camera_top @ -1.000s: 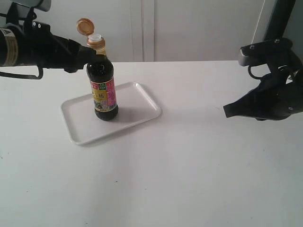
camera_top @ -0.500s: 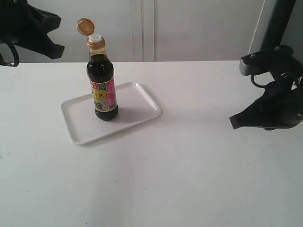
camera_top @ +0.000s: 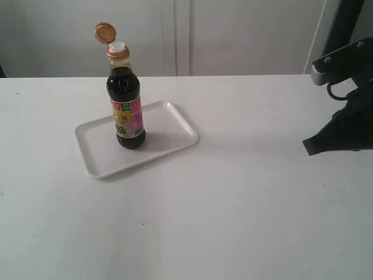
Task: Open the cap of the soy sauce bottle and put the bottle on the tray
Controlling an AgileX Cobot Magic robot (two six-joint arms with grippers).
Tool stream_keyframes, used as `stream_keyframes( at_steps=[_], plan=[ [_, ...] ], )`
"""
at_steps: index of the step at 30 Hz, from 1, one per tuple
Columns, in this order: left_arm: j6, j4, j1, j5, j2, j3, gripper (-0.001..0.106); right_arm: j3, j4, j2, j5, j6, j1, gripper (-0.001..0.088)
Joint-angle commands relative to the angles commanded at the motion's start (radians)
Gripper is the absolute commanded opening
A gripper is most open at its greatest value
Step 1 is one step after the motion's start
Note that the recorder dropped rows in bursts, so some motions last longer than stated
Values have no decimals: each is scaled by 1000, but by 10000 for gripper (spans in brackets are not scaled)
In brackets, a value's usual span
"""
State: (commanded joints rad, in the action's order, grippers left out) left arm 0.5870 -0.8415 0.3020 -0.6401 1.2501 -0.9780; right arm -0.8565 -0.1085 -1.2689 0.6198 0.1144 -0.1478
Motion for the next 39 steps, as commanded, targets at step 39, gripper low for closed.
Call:
stream_keyframes(
  at_steps=[39],
  plan=[
    [-315,631,0,202,-842,430,0,432,3,864,-429,-206,125,0]
  ],
)
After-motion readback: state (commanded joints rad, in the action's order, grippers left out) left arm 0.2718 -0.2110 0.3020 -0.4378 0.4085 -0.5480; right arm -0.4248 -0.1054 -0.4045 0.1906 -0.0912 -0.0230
